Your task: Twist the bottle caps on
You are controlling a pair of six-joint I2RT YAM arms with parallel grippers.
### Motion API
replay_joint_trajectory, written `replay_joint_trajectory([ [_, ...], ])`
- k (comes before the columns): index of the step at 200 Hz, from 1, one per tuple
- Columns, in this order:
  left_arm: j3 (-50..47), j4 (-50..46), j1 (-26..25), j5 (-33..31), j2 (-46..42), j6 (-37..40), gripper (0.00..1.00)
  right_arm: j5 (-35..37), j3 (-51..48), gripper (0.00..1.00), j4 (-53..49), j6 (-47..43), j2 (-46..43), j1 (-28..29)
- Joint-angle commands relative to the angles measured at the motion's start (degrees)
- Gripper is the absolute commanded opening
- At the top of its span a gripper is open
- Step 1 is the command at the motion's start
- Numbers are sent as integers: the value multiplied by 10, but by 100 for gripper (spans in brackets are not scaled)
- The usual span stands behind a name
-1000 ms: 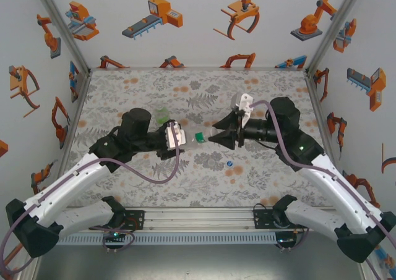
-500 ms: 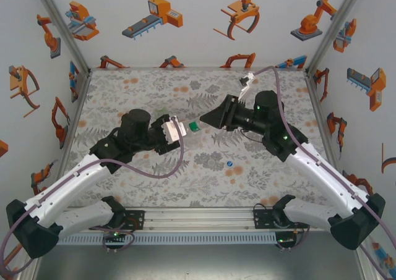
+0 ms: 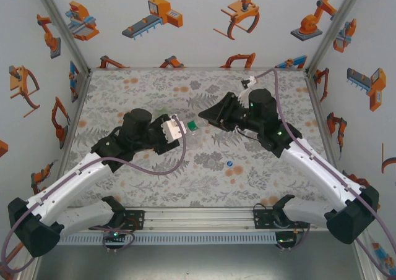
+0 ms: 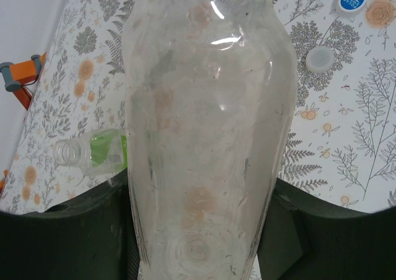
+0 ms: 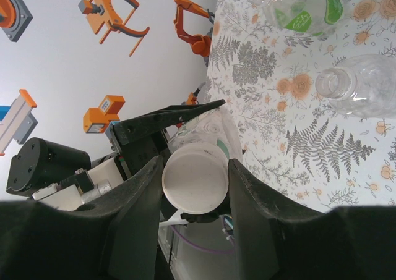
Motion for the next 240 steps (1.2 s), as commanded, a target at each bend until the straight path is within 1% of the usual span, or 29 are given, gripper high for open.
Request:
replay_joint_trajectory([
  [1, 9, 58, -8, 42, -5, 1, 0, -28, 15, 7, -8, 2, -6, 10],
  [44, 7, 59, -7, 51, -6, 1, 0, -17, 47, 50, -50, -106, -31, 9],
  [54, 7, 59, -6, 53, -8, 1, 0, -20, 56, 57, -60, -146, -39, 8],
  [67, 6, 59, -7, 56, -9, 1, 0, -21, 71, 62, -80, -206, -50, 6],
  [79, 6, 59, -7, 58, -10, 1, 0, -23, 82, 64, -96, -265, -60, 6],
  [102, 5, 59, -6, 67, -13, 3, 0, -25, 95, 64, -117, -384, -85, 6],
  [120, 5, 57, -6, 85, -14, 6, 0, -27, 94, 64, -119, -471, -107, 6],
  [141, 4, 56, -6, 112, -16, 8, 0, -38, 94, 65, -119, -550, -125, 6],
  [162, 3, 51, -6, 158, -21, 13, 0, -90, 85, 64, -107, -645, -144, 6],
  [173, 1, 50, -5, 181, -23, 15, 0, -146, 77, 64, -105, -710, -155, 6],
  [205, 8, 33, -5, 232, -17, 21, 0, -282, 74, 64, -138, -852, -167, 6],
  [221, 13, 25, -5, 251, -13, 25, 0, -317, 71, 65, -146, -894, -169, 7],
  [240, 17, 14, -6, 267, -7, 28, 0, -334, 72, 65, -149, -919, -166, 7],
])
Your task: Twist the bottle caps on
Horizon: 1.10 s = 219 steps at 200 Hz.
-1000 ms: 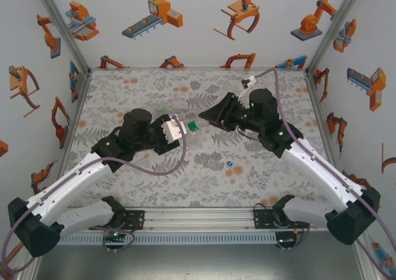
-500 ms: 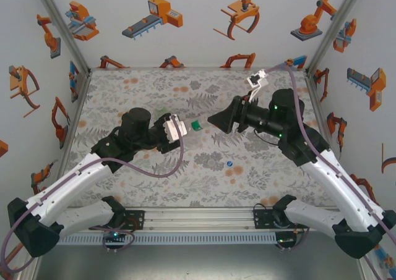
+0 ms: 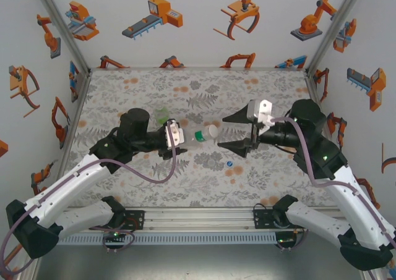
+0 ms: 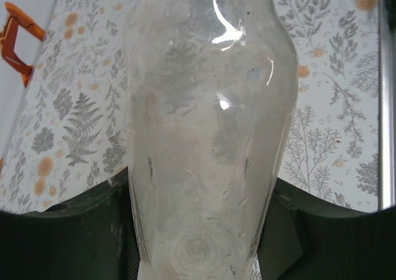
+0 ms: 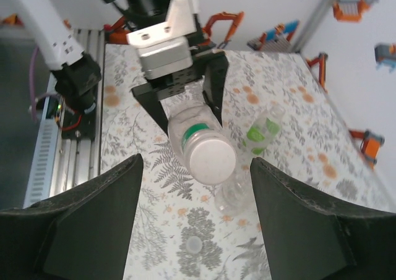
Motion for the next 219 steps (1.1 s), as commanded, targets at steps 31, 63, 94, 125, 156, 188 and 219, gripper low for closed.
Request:
replay_joint_trajectory([
  [31, 32, -46, -1, 74, 16, 23, 0, -70, 3, 65, -41, -128, 15, 3],
  [63, 34, -48, -1, 79, 22, 22, 1, -63, 18, 62, -86, -146, 41, 3],
  [94, 34, -47, -2, 71, 25, 18, 1, -53, 15, 58, -92, -148, 53, 4],
  [125, 36, -47, -1, 65, 26, 17, 1, -39, 16, 54, -90, -147, 57, 8],
  [156, 37, -48, -1, 65, 28, 17, 1, -41, 15, 52, -83, -147, 61, 12],
  [188, 37, -48, -1, 64, 29, 17, 1, -41, 16, 49, -77, -146, 68, 15],
  [219, 37, -48, -1, 60, 28, 17, 0, -42, 15, 47, -73, -146, 71, 16],
])
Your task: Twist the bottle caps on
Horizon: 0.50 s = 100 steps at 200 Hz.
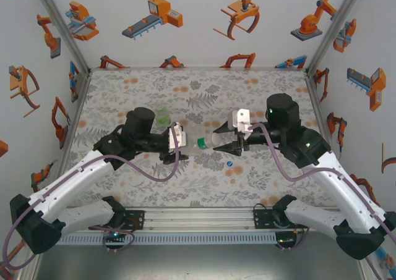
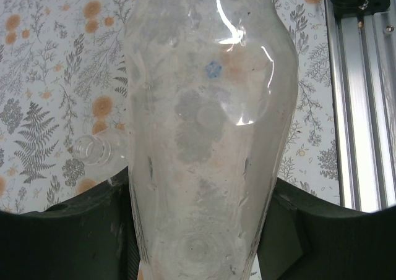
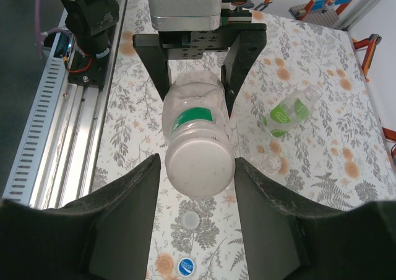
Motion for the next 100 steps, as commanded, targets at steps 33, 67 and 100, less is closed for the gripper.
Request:
replay_joint_trajectory([
  [33, 20, 0, -1, 5, -1, 7, 0, 9, 11, 37, 11, -10, 1, 7],
  [67, 20, 1, -1, -14, -3, 7, 0, 33, 7, 21, 18, 16, 0, 8],
  [100, 15, 14, 0, -49, -8, 4, 0, 73, -13, 0, 81, 154, 4, 8],
])
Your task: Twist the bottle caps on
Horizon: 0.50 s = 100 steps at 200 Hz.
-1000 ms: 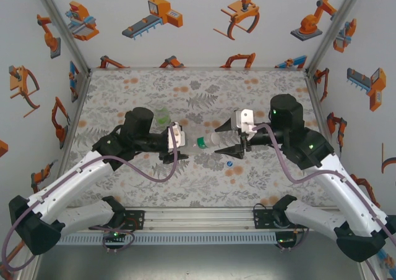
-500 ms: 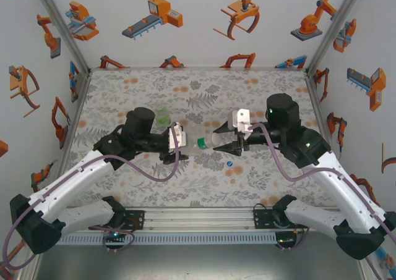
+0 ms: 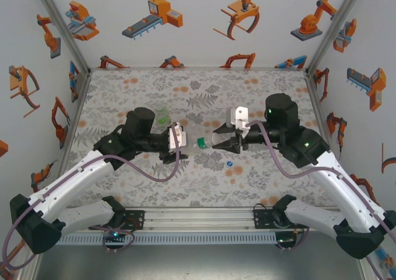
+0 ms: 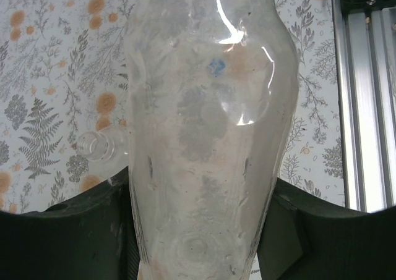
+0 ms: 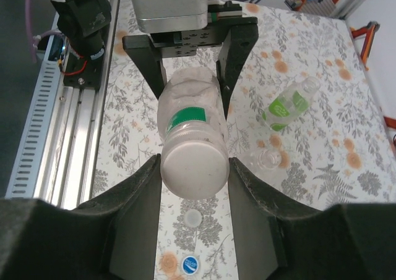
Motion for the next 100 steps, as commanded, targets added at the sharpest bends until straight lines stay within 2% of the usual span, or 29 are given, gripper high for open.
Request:
replay_joint_trajectory([
  [1, 14, 17, 0, -34, -7, -1, 0, 43, -10, 0, 67, 116, 3, 3],
  [68, -4, 59, 4, -127, -16, -15, 0, 198, -58, 0, 187, 555, 2, 3],
  [87, -4, 62, 4, -134, -12, -18, 0, 248, -57, 0, 177, 672, 7, 3],
  [100, -4, 65, 5, -138, -10, -21, 0, 299, -44, 0, 126, 766, 13, 3],
])
